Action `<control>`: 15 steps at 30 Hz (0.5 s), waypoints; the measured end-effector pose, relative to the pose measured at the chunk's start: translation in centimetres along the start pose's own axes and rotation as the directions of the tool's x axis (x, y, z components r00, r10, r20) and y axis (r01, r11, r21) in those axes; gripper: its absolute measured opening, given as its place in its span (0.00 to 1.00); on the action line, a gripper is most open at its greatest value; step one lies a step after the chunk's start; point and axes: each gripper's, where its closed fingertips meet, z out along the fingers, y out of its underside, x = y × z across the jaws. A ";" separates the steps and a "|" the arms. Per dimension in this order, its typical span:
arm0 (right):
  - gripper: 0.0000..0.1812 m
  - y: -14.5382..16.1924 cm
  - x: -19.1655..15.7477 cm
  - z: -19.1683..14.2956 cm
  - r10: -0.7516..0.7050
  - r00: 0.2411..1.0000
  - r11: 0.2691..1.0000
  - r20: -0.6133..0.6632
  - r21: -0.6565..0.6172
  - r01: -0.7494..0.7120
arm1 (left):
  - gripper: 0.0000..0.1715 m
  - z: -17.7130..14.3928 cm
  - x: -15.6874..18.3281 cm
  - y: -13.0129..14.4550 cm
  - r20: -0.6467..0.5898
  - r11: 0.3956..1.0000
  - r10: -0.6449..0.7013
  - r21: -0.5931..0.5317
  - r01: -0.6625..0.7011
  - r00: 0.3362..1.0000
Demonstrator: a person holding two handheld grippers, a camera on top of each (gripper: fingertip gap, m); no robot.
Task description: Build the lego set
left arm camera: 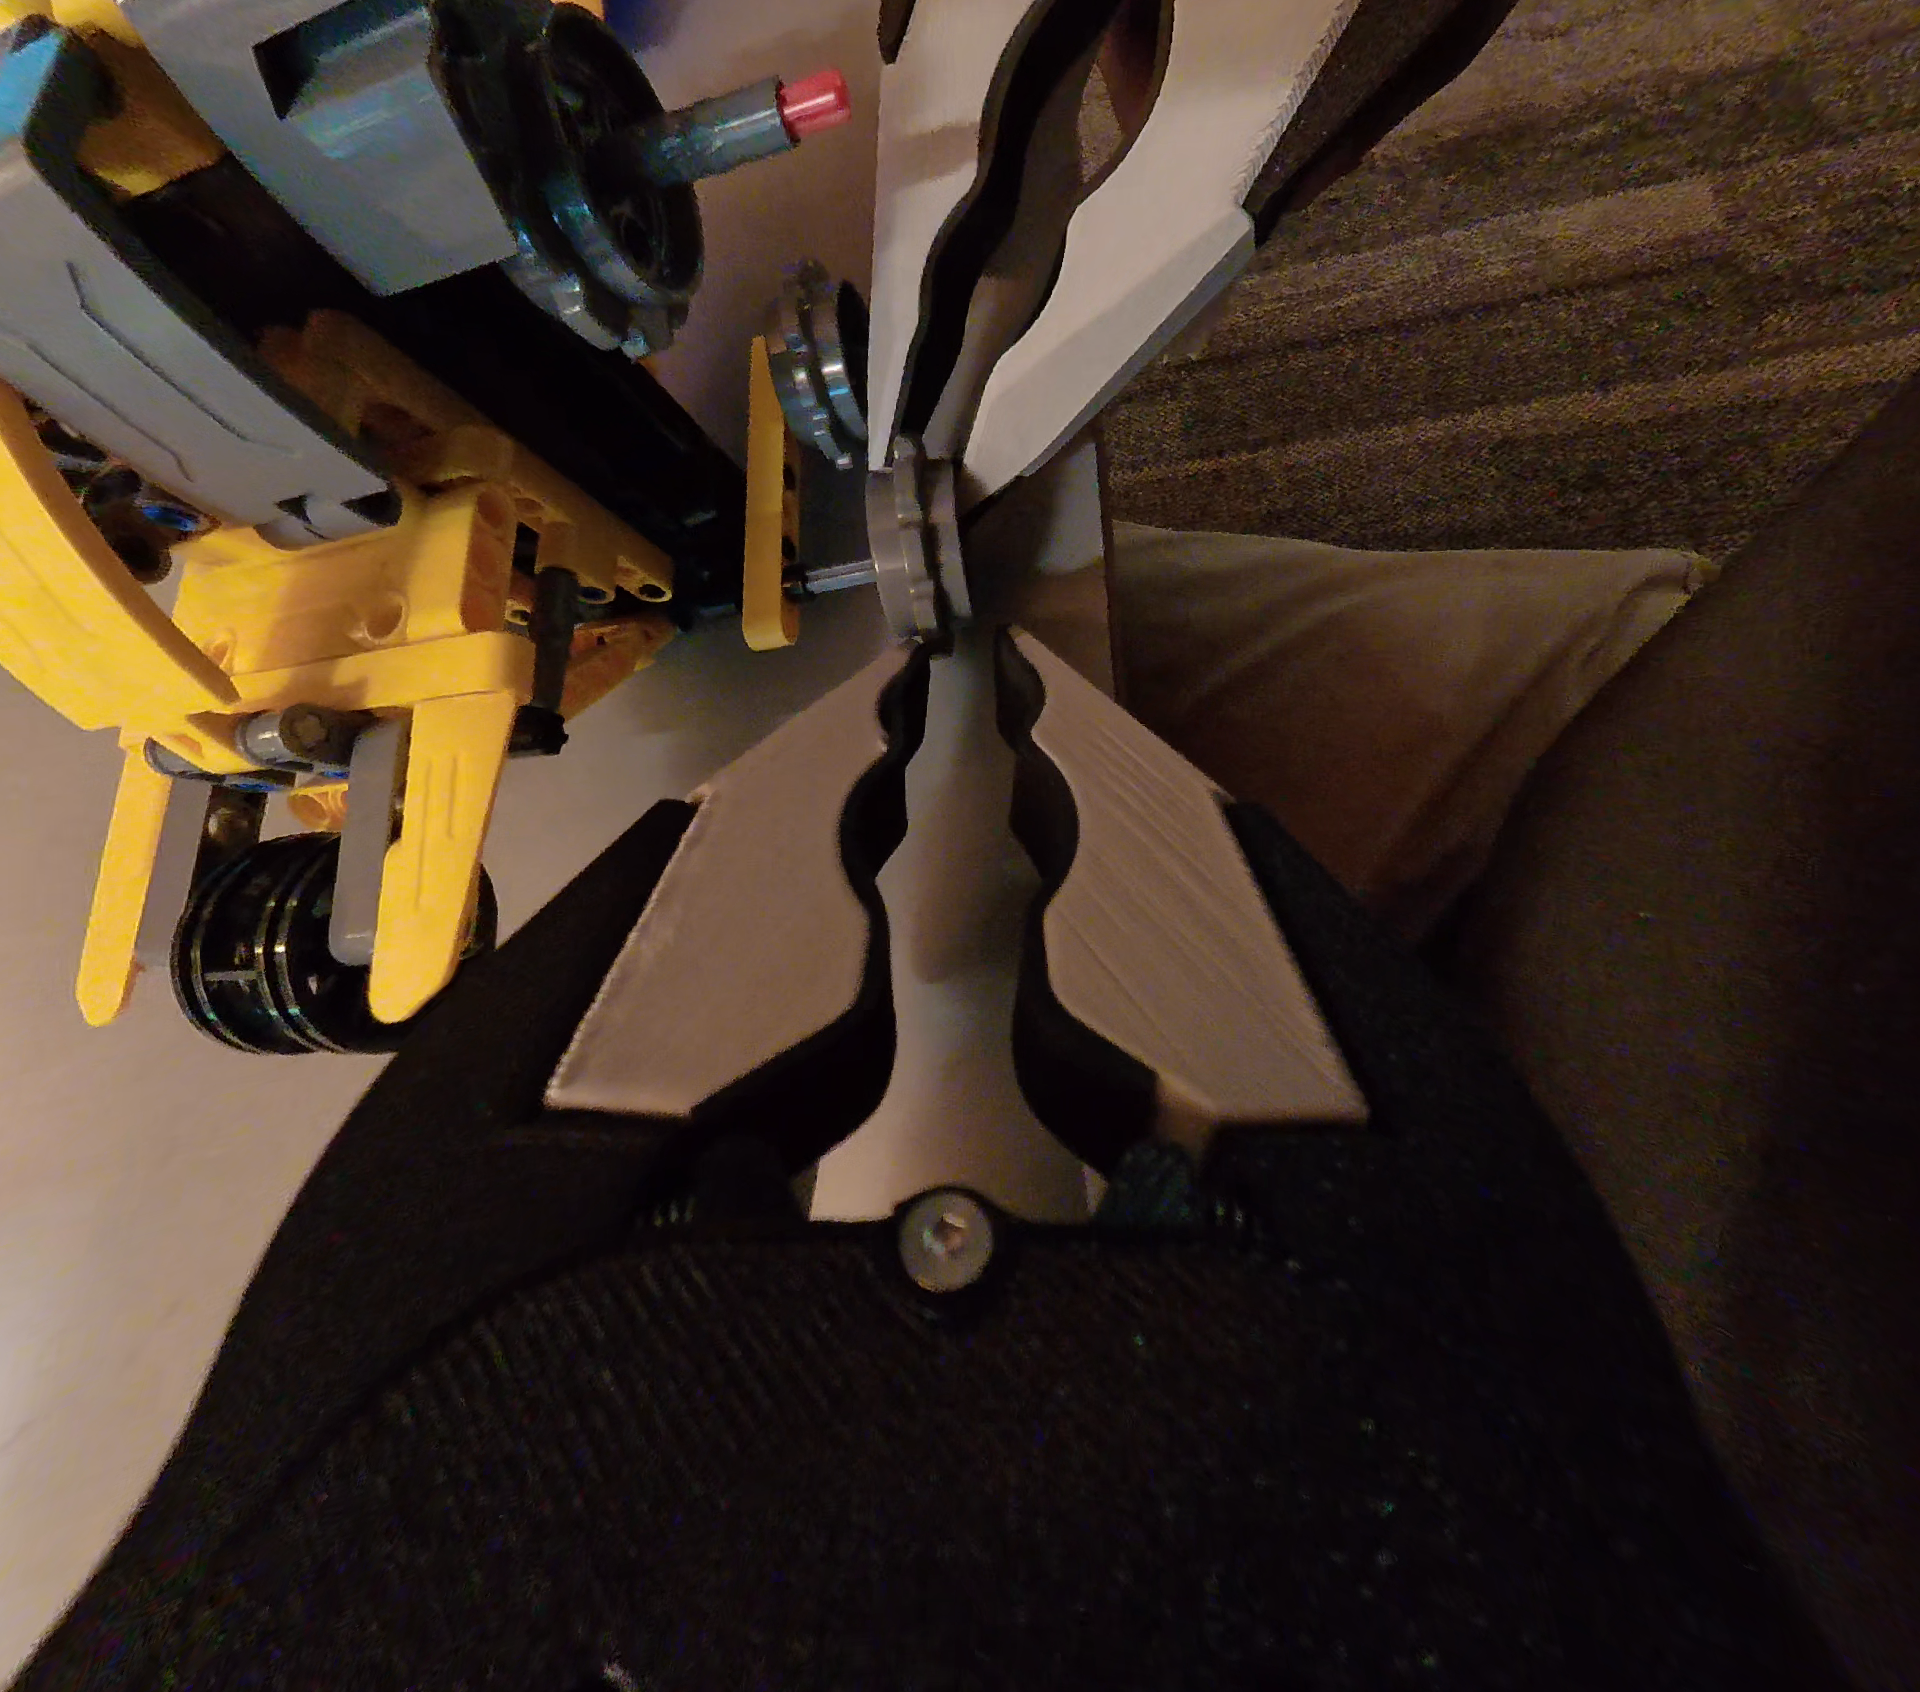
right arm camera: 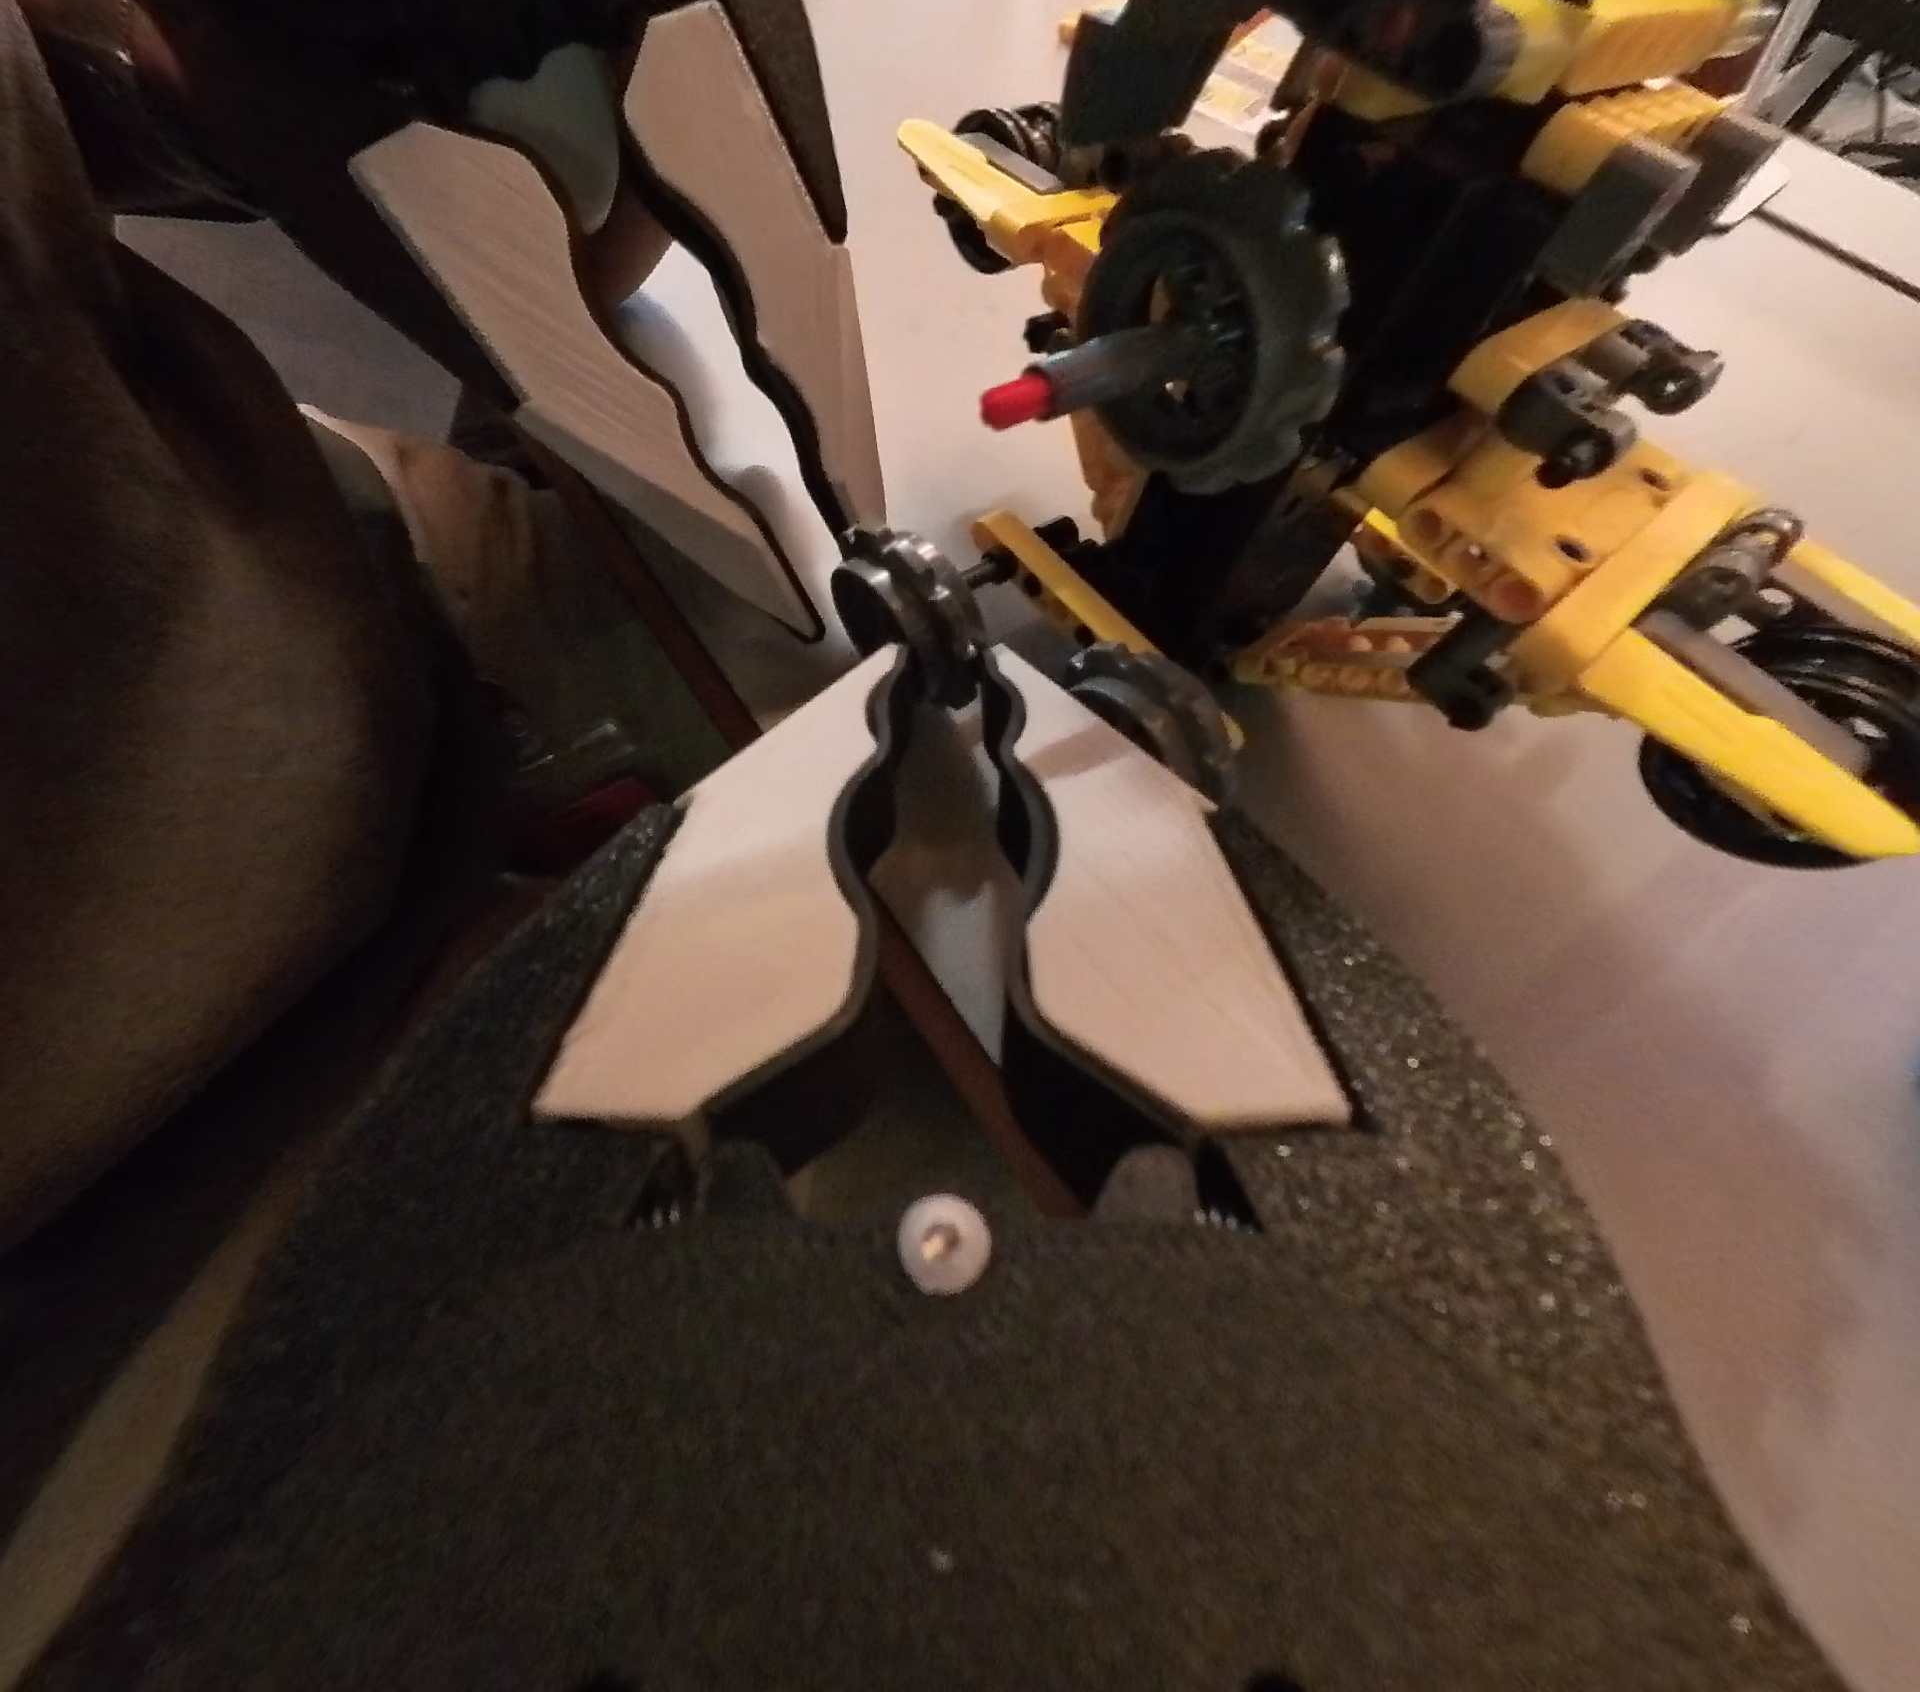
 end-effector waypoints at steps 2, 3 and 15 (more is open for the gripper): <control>0.07 0.0 0.0 0.0 0.003 1.000 1.000 0.005 -0.004 -0.003 | 0.05 0.0 0.0 -0.1 0.002 1.000 0.000 0.004 0.000 1.000; 0.07 -0.1 0.0 0.0 0.002 1.000 1.000 0.007 -0.006 -0.002 | 0.05 -0.1 0.0 -0.1 0.002 1.000 0.001 0.006 -0.001 1.000; 0.06 -0.3 0.1 0.0 -0.001 1.000 0.999 0.016 -0.041 0.002 | 0.05 -0.1 0.1 -0.2 -0.006 1.000 -0.012 0.013 0.012 1.000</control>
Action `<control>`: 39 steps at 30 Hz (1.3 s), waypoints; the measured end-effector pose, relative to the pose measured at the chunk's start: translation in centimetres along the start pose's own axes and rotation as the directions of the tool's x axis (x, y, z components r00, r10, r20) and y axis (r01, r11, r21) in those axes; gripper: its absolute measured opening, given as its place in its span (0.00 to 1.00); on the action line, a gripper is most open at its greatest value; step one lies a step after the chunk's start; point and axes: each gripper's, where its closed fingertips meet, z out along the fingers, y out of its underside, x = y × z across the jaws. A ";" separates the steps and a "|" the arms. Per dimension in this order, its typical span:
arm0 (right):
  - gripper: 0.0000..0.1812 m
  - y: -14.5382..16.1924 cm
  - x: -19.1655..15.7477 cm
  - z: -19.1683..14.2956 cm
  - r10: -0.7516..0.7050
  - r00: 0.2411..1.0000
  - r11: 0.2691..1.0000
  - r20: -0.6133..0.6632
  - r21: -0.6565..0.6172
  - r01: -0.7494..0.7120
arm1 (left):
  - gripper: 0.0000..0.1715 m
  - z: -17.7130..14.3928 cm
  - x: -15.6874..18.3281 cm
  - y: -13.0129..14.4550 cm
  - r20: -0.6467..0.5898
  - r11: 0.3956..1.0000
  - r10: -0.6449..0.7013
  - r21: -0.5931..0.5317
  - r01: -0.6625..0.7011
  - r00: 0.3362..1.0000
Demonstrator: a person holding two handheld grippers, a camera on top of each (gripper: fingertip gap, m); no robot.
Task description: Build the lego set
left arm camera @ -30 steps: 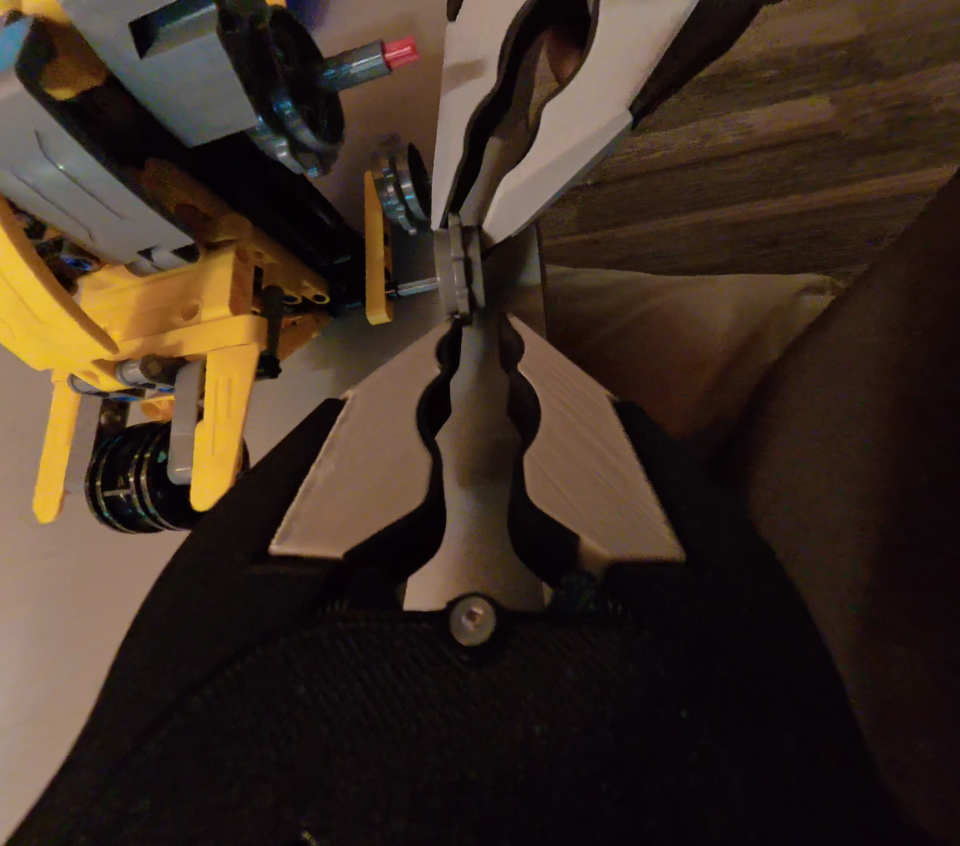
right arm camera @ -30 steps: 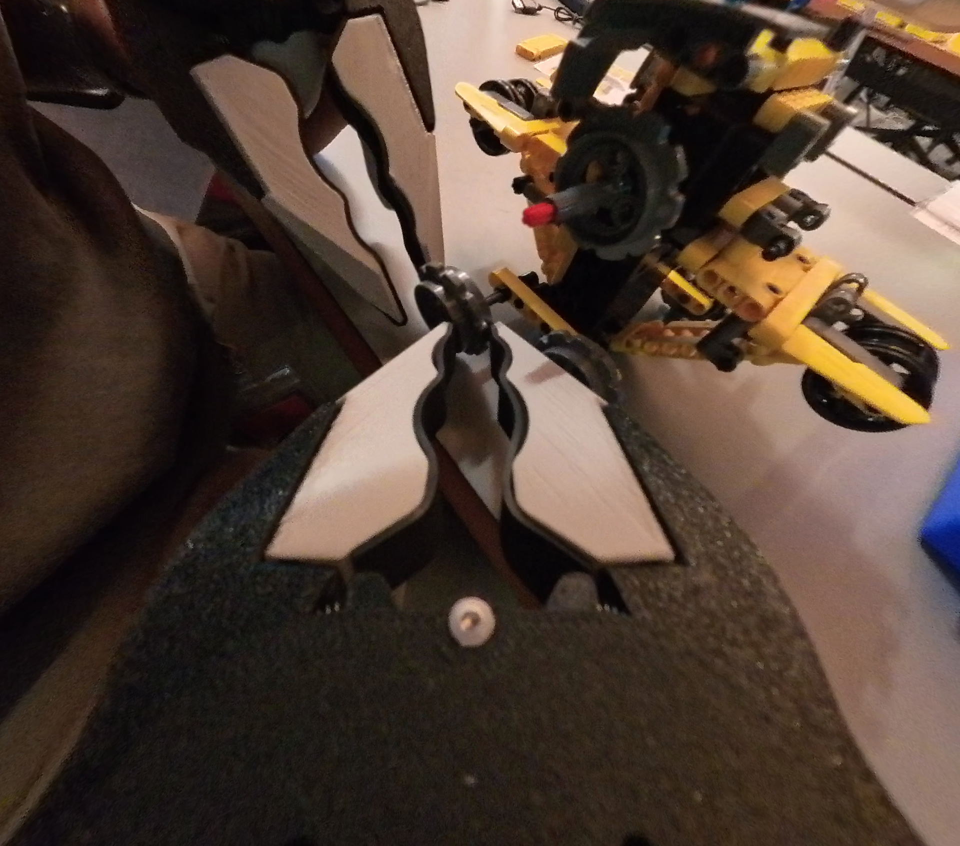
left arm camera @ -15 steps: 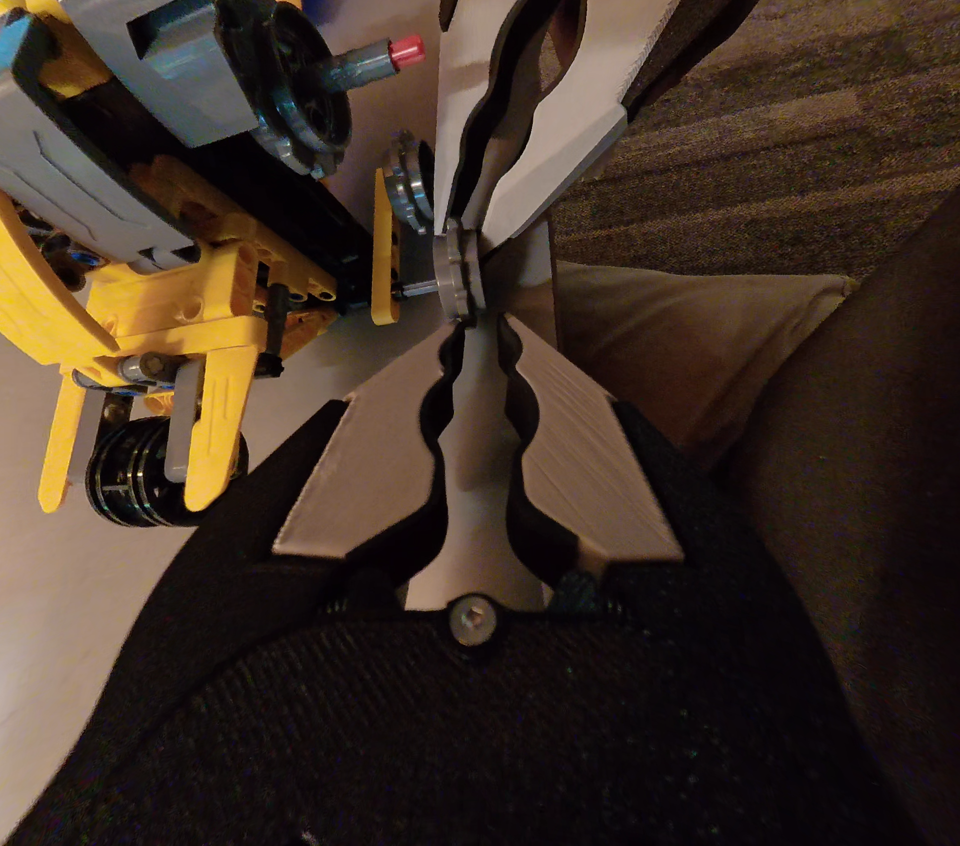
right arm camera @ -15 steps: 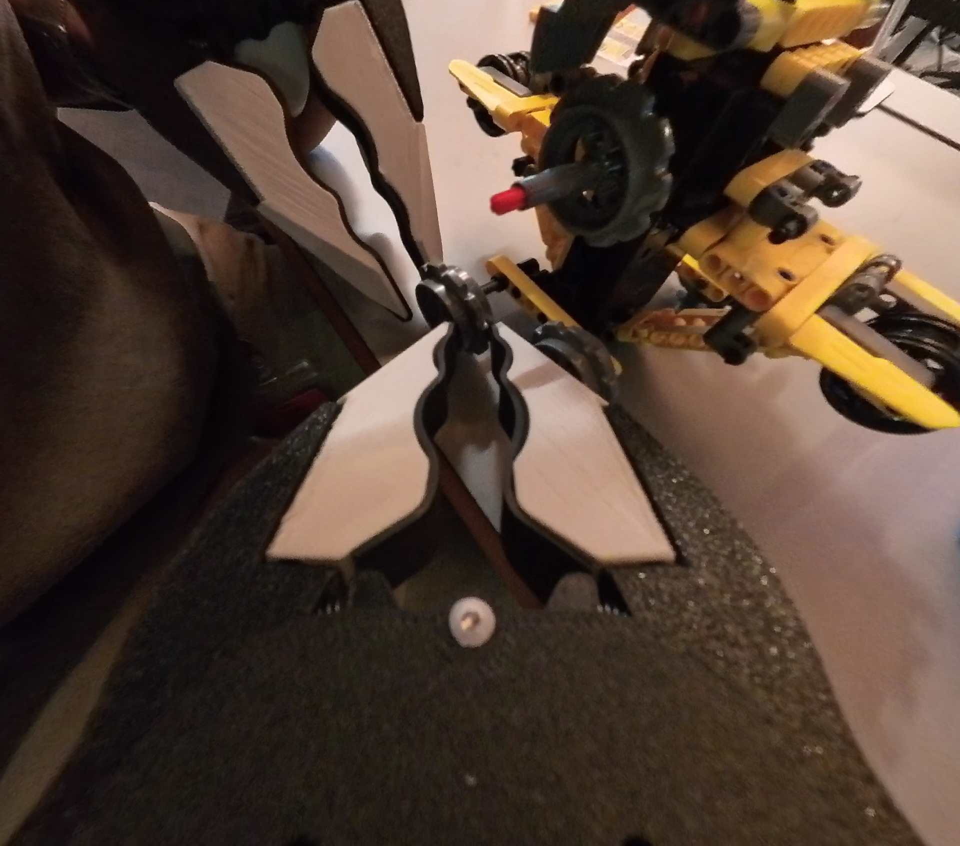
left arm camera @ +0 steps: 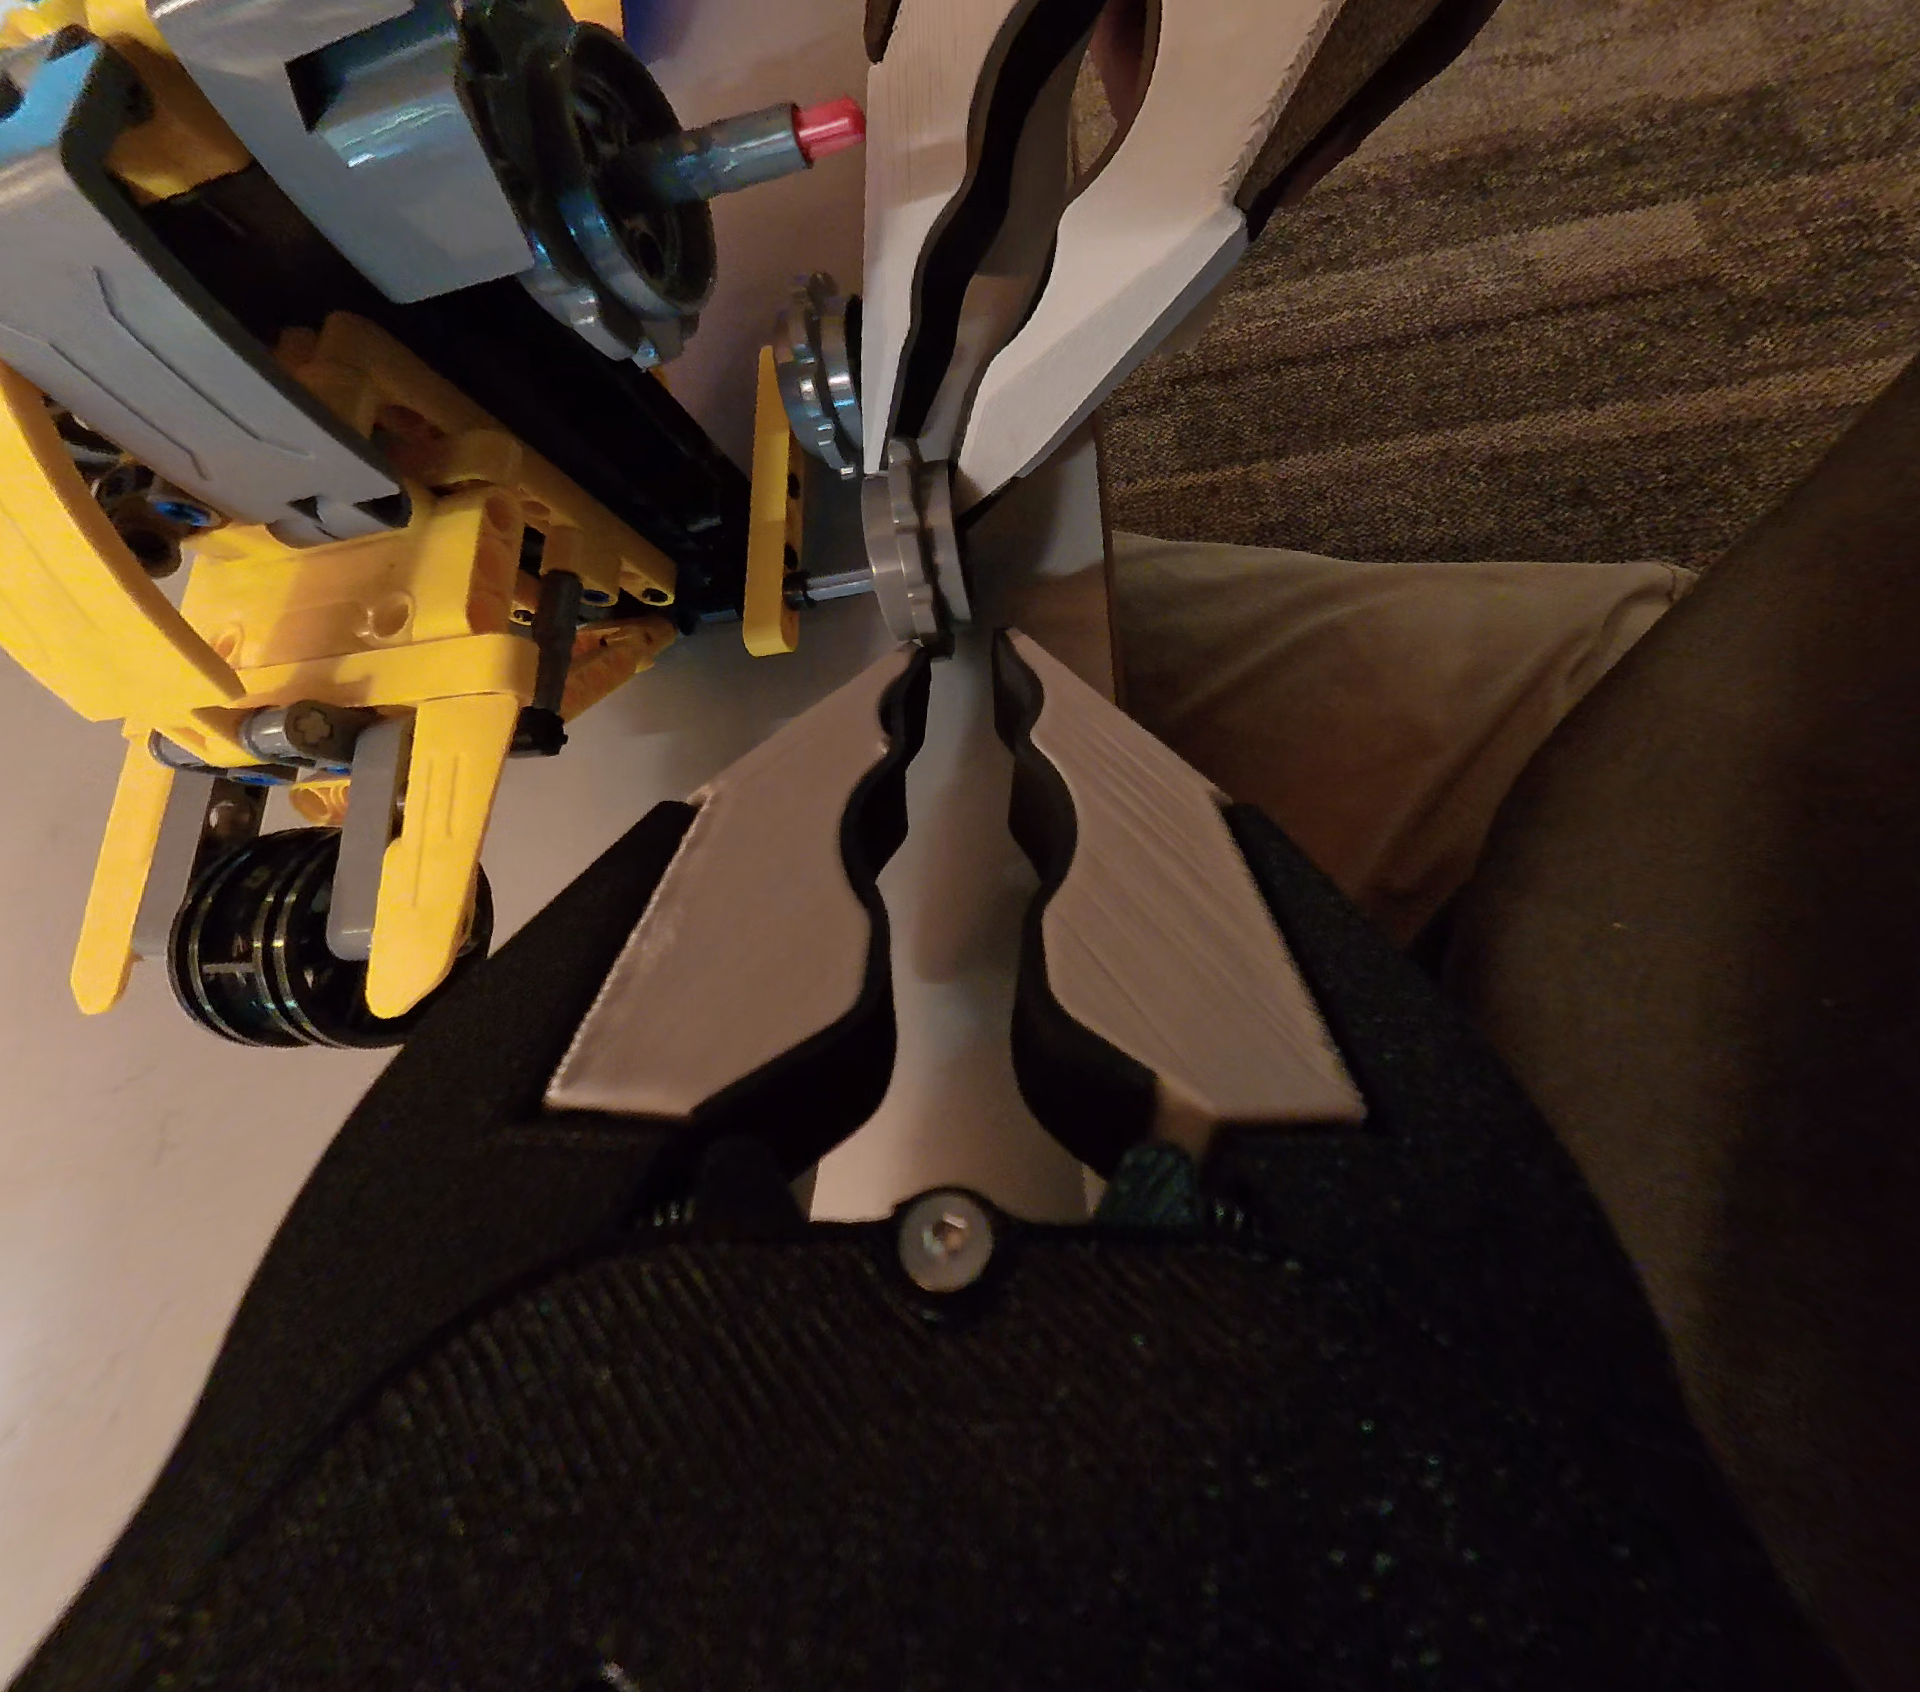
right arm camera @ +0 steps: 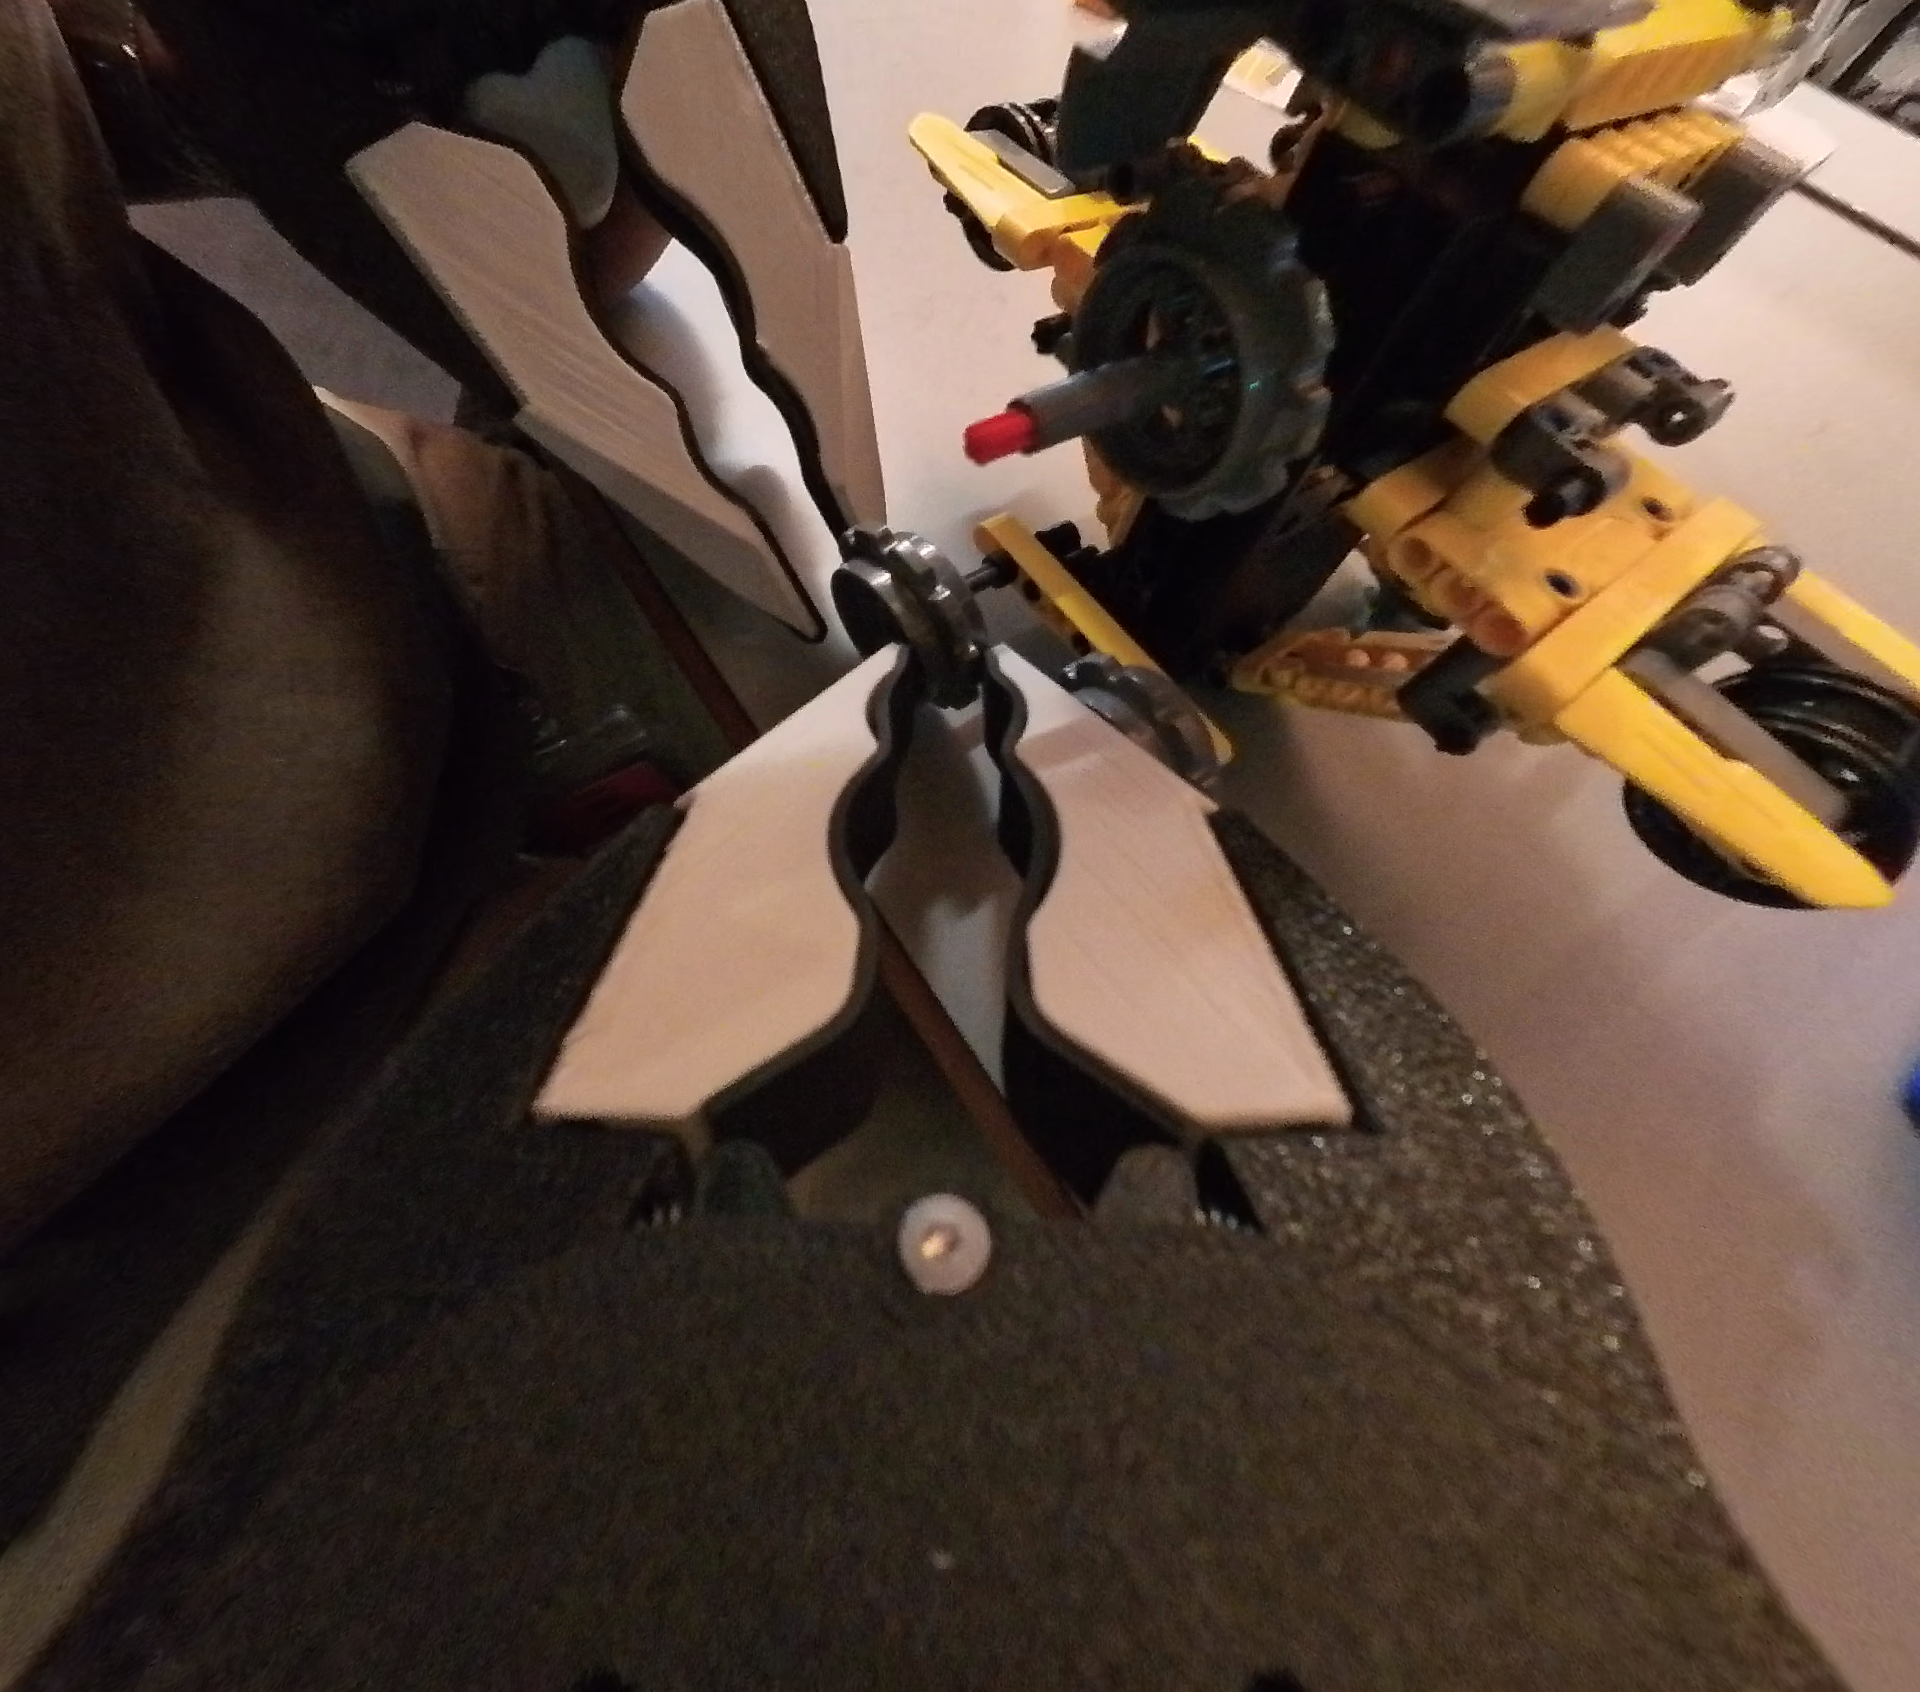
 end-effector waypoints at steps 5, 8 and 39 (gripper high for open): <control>0.06 0.0 0.0 0.0 0.020 1.000 1.000 0.012 -0.004 -0.019 | 0.06 -0.1 0.1 -0.1 -0.016 1.000 -0.009 0.005 0.009 1.000; 0.06 0.0 0.0 0.1 0.036 0.999 0.999 0.014 0.001 -0.036 | 0.08 -0.1 0.2 -0.1 -0.033 1.000 -0.019 0.008 0.020 0.999; 0.07 -0.4 -0.3 0.4 0.062 0.995 0.998 -0.073 -0.016 -0.063 | 0.30 0.3 -2.1 0.2 -0.032 0.986 -0.164 -0.013 0.164 0.986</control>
